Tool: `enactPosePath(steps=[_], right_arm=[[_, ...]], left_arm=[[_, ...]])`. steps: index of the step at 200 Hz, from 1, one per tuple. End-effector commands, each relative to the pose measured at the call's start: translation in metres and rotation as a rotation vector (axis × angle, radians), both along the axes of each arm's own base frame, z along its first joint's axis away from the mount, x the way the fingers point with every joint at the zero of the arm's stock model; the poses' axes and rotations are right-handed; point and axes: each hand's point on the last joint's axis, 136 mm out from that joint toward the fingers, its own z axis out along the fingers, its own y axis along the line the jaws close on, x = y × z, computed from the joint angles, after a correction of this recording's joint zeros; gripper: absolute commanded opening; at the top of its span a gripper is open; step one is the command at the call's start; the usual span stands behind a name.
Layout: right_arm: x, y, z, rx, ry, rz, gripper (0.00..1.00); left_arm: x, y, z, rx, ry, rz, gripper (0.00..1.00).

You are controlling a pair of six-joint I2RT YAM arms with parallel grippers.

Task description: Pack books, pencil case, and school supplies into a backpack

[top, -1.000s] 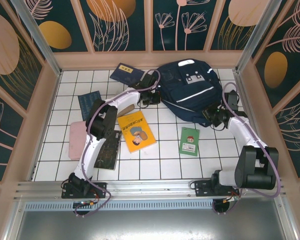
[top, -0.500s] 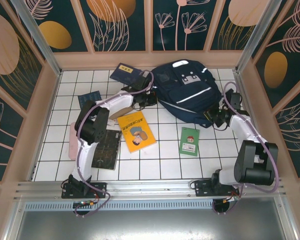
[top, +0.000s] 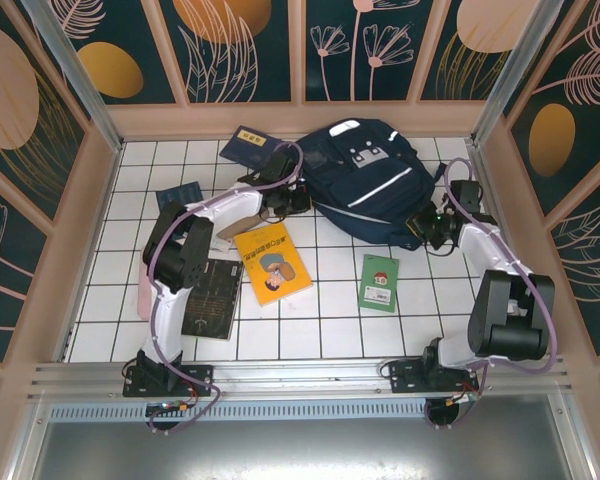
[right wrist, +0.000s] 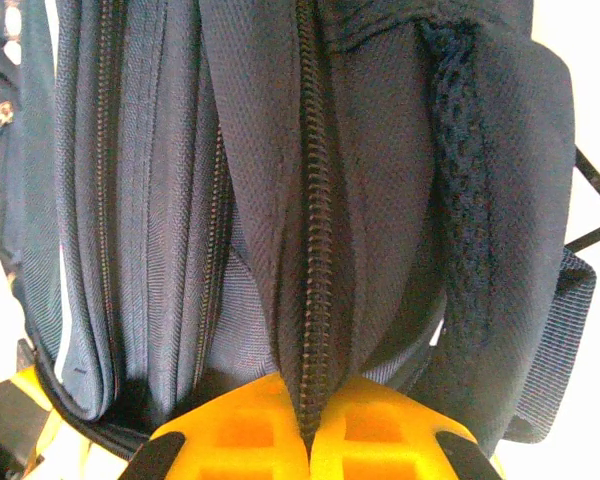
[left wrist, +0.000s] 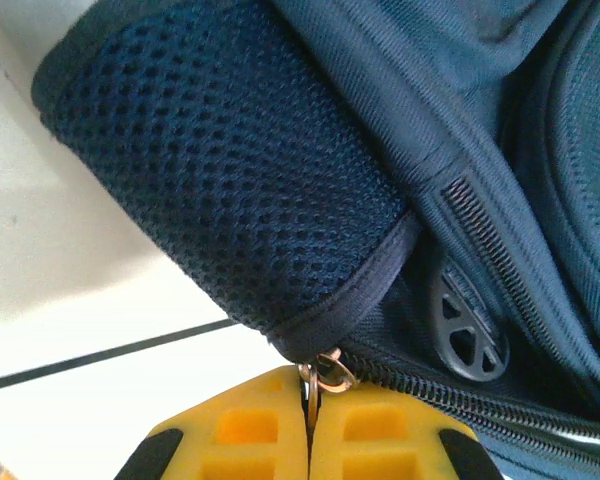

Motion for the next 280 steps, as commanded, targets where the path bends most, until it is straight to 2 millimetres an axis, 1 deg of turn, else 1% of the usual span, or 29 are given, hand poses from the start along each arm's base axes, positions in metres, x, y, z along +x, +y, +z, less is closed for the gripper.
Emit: enactPosePath(steps=[1, 14, 18, 24, 48, 72, 97, 114, 134, 142, 149, 154, 161, 168, 171, 175, 184, 202, 220, 224, 232, 235, 237, 241, 243, 249, 264, 266, 280], right_arm=[[-0.008, -0.004, 0.023, -0.042, -0.069, -0.029, 0.00], [-0.014, 0.011, 0.030, -0.031, -0.082, 0.003, 0.00], [-0.016, 0.017, 0.032, -0.025, -0.086, 0.013, 0.00], [-0.019, 0.026, 0.034, -0.015, -0.090, 0.030, 0.00], [-0.028, 0.075, 0.038, 0.045, -0.103, 0.121, 0.00], [-0.034, 0.132, 0.035, 0.107, -0.100, 0.219, 0.00], [-0.034, 0.185, 0.029, 0.134, -0.098, 0.301, 0.01], [-0.031, 0.213, 0.021, 0.157, -0.084, 0.343, 0.04], [-0.023, 0.238, 0.011, 0.158, -0.072, 0.384, 0.10], [-0.018, 0.242, 0.005, 0.149, -0.061, 0.390, 0.16], [-0.014, 0.244, 0.002, 0.137, -0.053, 0.395, 0.22], [-0.011, 0.245, 0.001, 0.126, -0.050, 0.398, 0.26], [-0.007, 0.245, 0.003, 0.110, -0.057, 0.402, 0.34], [-0.005, 0.244, 0.006, 0.095, -0.067, 0.408, 0.41], [-0.004, 0.244, 0.008, 0.087, -0.073, 0.412, 0.43], [-0.004, 0.244, 0.010, 0.077, -0.075, 0.420, 0.45], [-0.004, 0.243, 0.015, 0.052, -0.084, 0.444, 0.47], [-0.005, 0.236, 0.027, -0.050, -0.096, 0.513, 0.50], [-0.011, 0.229, 0.042, -0.148, -0.133, 0.617, 0.52], [-0.013, 0.226, 0.044, -0.174, -0.141, 0.633, 0.53], [-0.015, 0.222, 0.053, -0.214, -0.167, 0.667, 0.54], [-0.016, 0.221, 0.056, -0.226, -0.178, 0.681, 0.54], [-0.016, 0.220, 0.058, -0.232, -0.184, 0.690, 0.55], [-0.018, 0.219, 0.062, -0.247, -0.197, 0.707, 0.56], [-0.018, 0.218, 0.063, -0.256, -0.202, 0.714, 0.57], [-0.018, 0.215, 0.068, -0.287, -0.222, 0.731, 0.58], [-0.011, 0.198, 0.069, -0.415, -0.262, 0.729, 0.60], [-0.009, 0.195, 0.068, -0.437, -0.266, 0.724, 0.61], [0.000, 0.182, 0.063, -0.566, -0.305, 0.732, 0.62]], left_arm=[[0.051, 0.039, -0.003, 0.090, -0.055, 0.153, 0.00], [0.063, 0.032, -0.005, 0.090, -0.058, 0.147, 0.00], [0.068, 0.030, -0.002, 0.086, -0.067, 0.145, 0.00], [0.073, 0.027, -0.005, 0.089, -0.066, 0.143, 0.00], [0.092, 0.017, -0.008, 0.084, -0.081, 0.137, 0.00], [0.107, 0.007, -0.011, 0.071, -0.095, 0.124, 0.00], [0.117, 0.001, -0.011, 0.057, -0.117, 0.115, 0.00], [0.120, -0.003, -0.012, 0.050, -0.131, 0.099, 0.00], [0.122, -0.006, -0.011, 0.053, -0.149, 0.077, 0.08], [0.123, -0.004, -0.009, 0.058, -0.153, 0.074, 0.13], [0.123, -0.003, -0.005, 0.062, -0.157, 0.070, 0.21], [0.122, -0.003, -0.002, 0.066, -0.161, 0.066, 0.24], [0.121, -0.001, 0.004, 0.071, -0.168, 0.063, 0.28], [0.120, 0.001, 0.012, 0.075, -0.177, 0.062, 0.35], [0.119, 0.003, 0.013, 0.078, -0.177, 0.062, 0.38], [0.119, 0.005, 0.020, 0.078, -0.186, 0.064, 0.41], [0.117, 0.010, 0.031, 0.081, -0.198, 0.070, 0.49], [0.111, 0.022, 0.058, 0.079, -0.225, 0.087, 0.60], [0.103, 0.033, 0.085, 0.072, -0.263, 0.108, 0.72], [0.100, 0.035, 0.090, 0.068, -0.269, 0.113, 0.83], [0.094, 0.041, 0.099, 0.062, -0.282, 0.122, 0.87], [0.092, 0.042, 0.102, 0.057, -0.286, 0.124, 0.90], [0.091, 0.043, 0.101, 0.058, -0.283, 0.126, 0.91], [0.088, 0.044, 0.109, 0.050, -0.294, 0.129, 0.93], [0.085, 0.045, 0.107, 0.051, -0.291, 0.131, 0.93], [0.080, 0.048, 0.112, 0.046, -0.294, 0.139, 0.93], [0.067, 0.057, 0.118, 0.032, -0.290, 0.166, 0.94], [0.064, 0.059, 0.114, 0.035, -0.279, 0.169, 0.94], [0.047, 0.063, 0.109, 0.002, -0.250, 0.190, 0.93]])
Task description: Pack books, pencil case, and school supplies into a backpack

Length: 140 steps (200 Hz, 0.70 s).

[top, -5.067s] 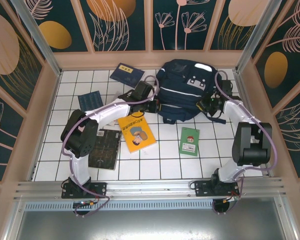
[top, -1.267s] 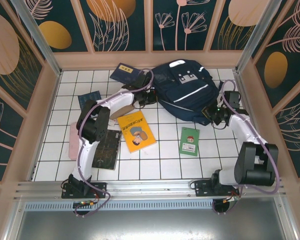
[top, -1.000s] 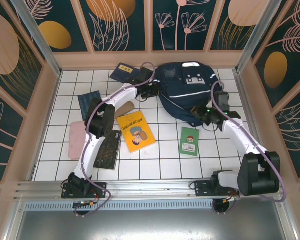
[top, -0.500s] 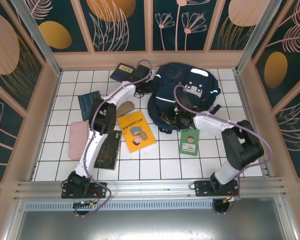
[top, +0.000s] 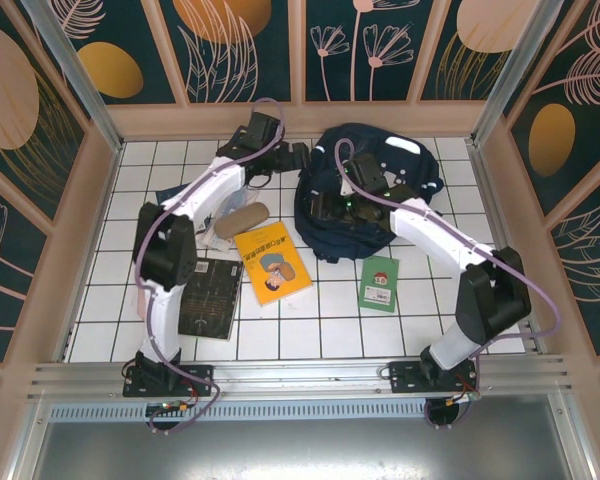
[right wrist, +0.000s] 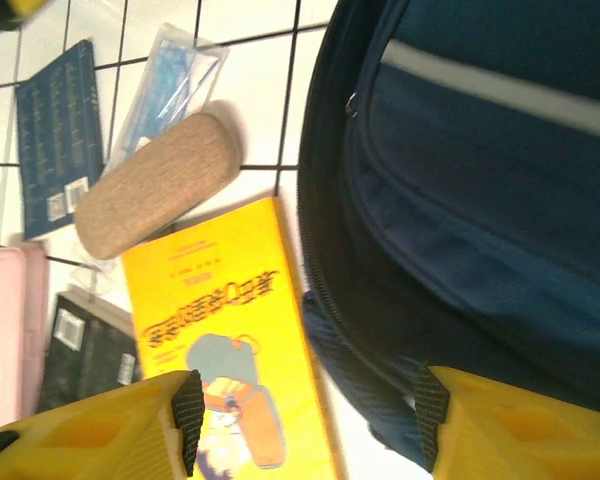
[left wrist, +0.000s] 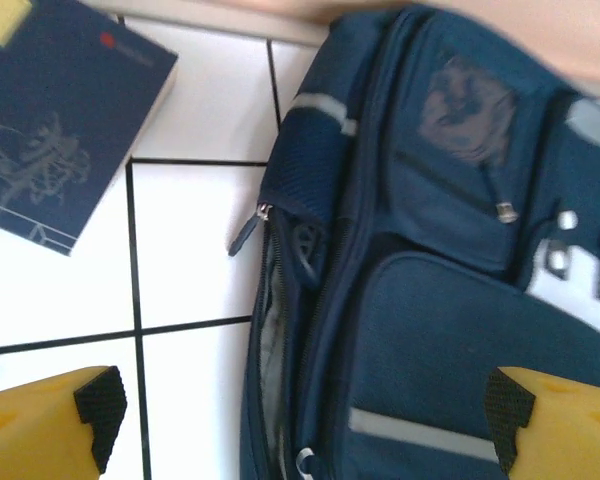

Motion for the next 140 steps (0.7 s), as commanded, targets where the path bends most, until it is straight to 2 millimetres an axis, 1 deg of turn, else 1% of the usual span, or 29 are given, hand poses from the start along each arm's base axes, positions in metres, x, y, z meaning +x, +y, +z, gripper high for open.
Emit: enactPosePath(steps=[1, 5, 8, 17, 33, 49, 55, 66, 70, 73, 75, 82, 92, 101, 108, 122, 130, 140], right_arm=[[0.006, -0.033, -0.004, -0.261, -0.140, 0.057, 0.62], [0.009, -0.037, -0.007, -0.289, -0.155, 0.058, 0.63], [0.011, -0.040, -0.009, -0.310, -0.163, 0.054, 0.63], [0.018, -0.047, -0.018, -0.357, -0.161, 0.059, 0.64], [0.027, -0.055, -0.039, -0.428, -0.122, 0.088, 0.64], [0.036, -0.061, -0.055, -0.479, -0.101, 0.097, 0.66], [0.038, -0.062, -0.059, -0.476, -0.099, 0.095, 0.69], [0.042, -0.063, -0.068, -0.471, -0.096, 0.095, 0.75], [0.043, -0.064, -0.071, -0.472, -0.096, 0.092, 0.79], [0.045, -0.066, -0.074, -0.476, -0.095, 0.086, 0.85], [0.046, -0.067, -0.076, -0.479, -0.091, 0.082, 0.87], [0.050, -0.074, -0.082, -0.492, -0.080, 0.048, 0.88], [0.054, -0.081, -0.089, -0.473, -0.056, 0.012, 0.85], [0.056, -0.085, -0.092, -0.436, -0.032, -0.011, 0.81], [0.057, -0.090, -0.096, -0.419, -0.015, -0.029, 0.81], [0.053, -0.094, -0.107, -0.394, 0.028, -0.030, 0.80], [0.050, -0.096, -0.112, -0.397, 0.043, -0.033, 0.80], [0.045, -0.096, -0.116, -0.394, 0.057, -0.039, 0.80]], left_arm=[[-0.016, 0.013, -0.005, -0.052, 0.022, 0.055, 0.93], [-0.020, 0.013, -0.005, -0.068, 0.027, 0.059, 0.92], [-0.025, 0.014, -0.011, -0.075, 0.041, 0.059, 0.92], [-0.036, 0.014, -0.014, -0.116, 0.061, 0.059, 0.90], [-0.059, 0.016, -0.033, -0.168, 0.122, 0.070, 0.85], [-0.079, 0.011, -0.049, -0.207, 0.173, 0.066, 0.82], [-0.087, 0.008, -0.056, -0.209, 0.190, 0.065, 0.82], [-0.099, -0.002, -0.067, -0.212, 0.216, 0.045, 0.82], [-0.103, -0.006, -0.070, -0.213, 0.223, 0.038, 0.81], [-0.105, -0.009, -0.074, -0.213, 0.231, 0.035, 0.80], [-0.106, -0.010, -0.075, -0.213, 0.235, 0.033, 0.79], [-0.112, -0.018, -0.083, -0.212, 0.252, 0.019, 0.75], [-0.116, -0.029, -0.091, -0.211, 0.270, 0.002, 0.71], [-0.117, -0.034, -0.098, -0.203, 0.283, 0.001, 0.65], [-0.117, -0.038, -0.103, -0.197, 0.289, 0.002, 0.64], [-0.112, -0.041, -0.114, -0.179, 0.302, 0.009, 0.57], [-0.109, -0.042, -0.120, -0.161, 0.310, 0.010, 0.50], [-0.104, -0.043, -0.127, -0.129, 0.313, 0.008, 0.45]])
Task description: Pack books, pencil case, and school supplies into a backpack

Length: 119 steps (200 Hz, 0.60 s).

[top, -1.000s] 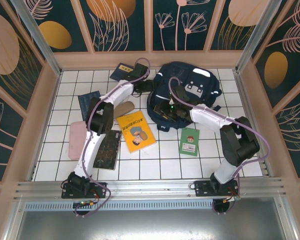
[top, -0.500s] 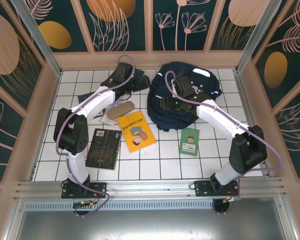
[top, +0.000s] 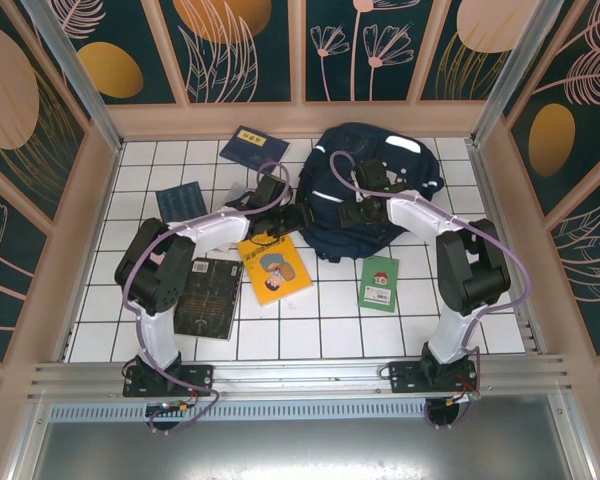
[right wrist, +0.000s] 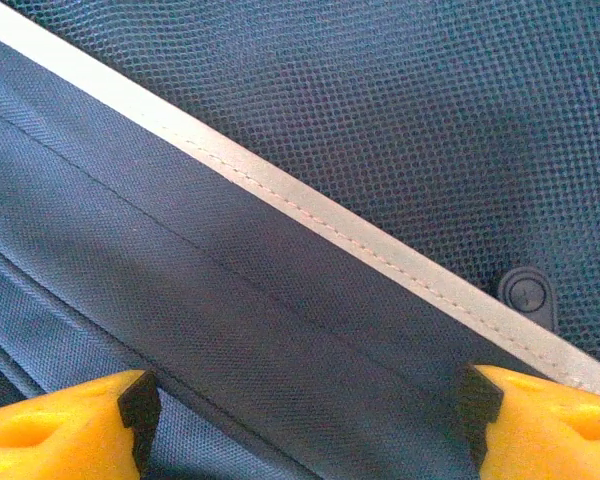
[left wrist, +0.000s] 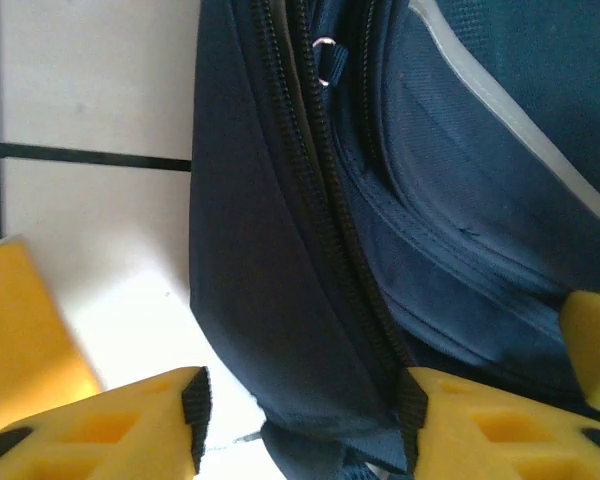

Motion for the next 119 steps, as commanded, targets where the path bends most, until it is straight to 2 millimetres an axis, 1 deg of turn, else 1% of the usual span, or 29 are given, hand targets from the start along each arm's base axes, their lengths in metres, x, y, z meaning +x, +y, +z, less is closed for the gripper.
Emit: enactPosePath(steps=[1, 23, 30, 43, 57, 86, 101, 108, 119], right_arm=[[-0.006, -0.009, -0.020, 0.006, 0.043, -0.049, 0.80], [-0.016, -0.014, -0.028, 0.020, 0.068, -0.093, 0.79], [-0.022, -0.009, -0.031, 0.054, 0.096, -0.085, 0.77], [-0.033, -0.005, -0.035, 0.095, 0.138, -0.105, 0.76], [-0.044, 0.006, -0.038, 0.143, 0.171, -0.096, 0.74], [-0.058, 0.030, -0.033, 0.192, 0.179, -0.079, 0.74], [-0.056, 0.034, -0.030, 0.170, 0.157, -0.087, 0.74], [-0.052, 0.032, -0.030, 0.155, 0.144, -0.097, 0.75], [-0.044, 0.022, -0.030, 0.121, 0.119, -0.131, 0.76]], left_arm=[[0.020, -0.003, -0.012, 0.027, -0.005, 0.017, 0.45], [0.034, -0.006, -0.026, 0.084, -0.005, 0.004, 0.26], [0.039, -0.007, -0.030, 0.102, -0.007, 0.003, 0.23], [0.050, -0.009, -0.034, 0.135, -0.018, -0.003, 0.22], [0.062, -0.013, -0.035, 0.167, -0.037, -0.016, 0.22], [0.085, -0.020, -0.035, 0.213, -0.070, -0.039, 0.20], [0.093, -0.023, -0.035, 0.217, -0.069, -0.043, 0.19], [0.094, -0.025, -0.032, 0.215, -0.075, -0.045, 0.21], [0.096, -0.025, -0.027, 0.209, -0.084, -0.041, 0.24]])
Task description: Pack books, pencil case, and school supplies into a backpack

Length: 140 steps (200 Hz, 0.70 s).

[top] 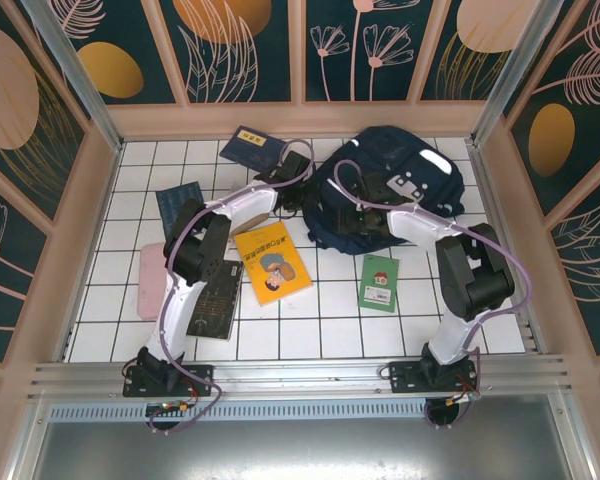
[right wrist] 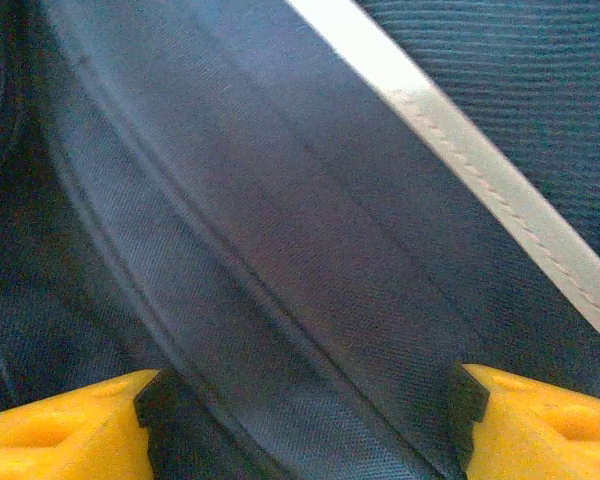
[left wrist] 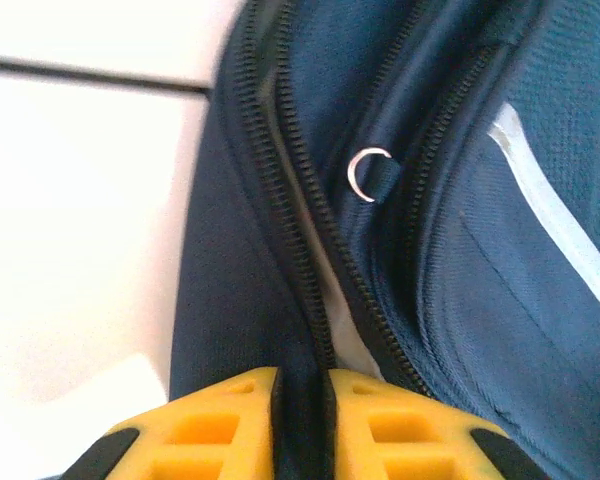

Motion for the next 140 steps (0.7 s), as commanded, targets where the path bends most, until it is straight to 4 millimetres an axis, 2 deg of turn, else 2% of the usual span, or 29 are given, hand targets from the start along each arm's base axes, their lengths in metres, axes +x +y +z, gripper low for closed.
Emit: enactPosePath(steps=[1, 21, 48, 71, 88, 111, 127, 131, 133, 140], right_arm=[[-0.021, 0.000, -0.013, -0.020, 0.094, -0.022, 0.76], [-0.006, -0.010, -0.005, -0.029, 0.062, -0.054, 0.77], [0.009, -0.011, 0.027, -0.022, -0.026, -0.063, 0.78], [0.012, -0.006, 0.053, 0.010, -0.081, -0.068, 0.78], [0.008, 0.000, 0.067, 0.036, -0.102, -0.063, 0.78], [0.001, 0.013, 0.083, 0.087, -0.138, -0.056, 0.78], [-0.009, 0.034, 0.089, 0.174, -0.133, -0.012, 0.78], [-0.012, 0.039, 0.090, 0.192, -0.133, -0.002, 0.77], [-0.013, 0.041, 0.091, 0.201, -0.133, 0.004, 0.77], [-0.017, 0.051, 0.091, 0.226, -0.134, 0.020, 0.74]], left_arm=[[0.002, 0.003, -0.007, 0.047, 0.002, -0.017, 0.25], [0.001, 0.005, 0.010, 0.037, -0.017, -0.017, 0.37], [-0.007, 0.016, 0.044, 0.022, -0.063, 0.003, 0.49], [-0.021, 0.033, 0.073, 0.019, -0.105, 0.033, 0.65], [-0.037, 0.051, 0.089, 0.019, -0.126, 0.063, 0.69], [-0.064, 0.076, 0.093, 0.027, -0.122, 0.105, 0.70], [-0.085, 0.095, 0.089, 0.035, -0.103, 0.146, 0.69], [-0.092, 0.099, 0.080, 0.043, -0.084, 0.155, 0.69], [-0.095, 0.102, 0.085, 0.036, -0.091, 0.160, 0.69], [-0.105, 0.109, 0.083, 0.031, -0.078, 0.175, 0.69]])
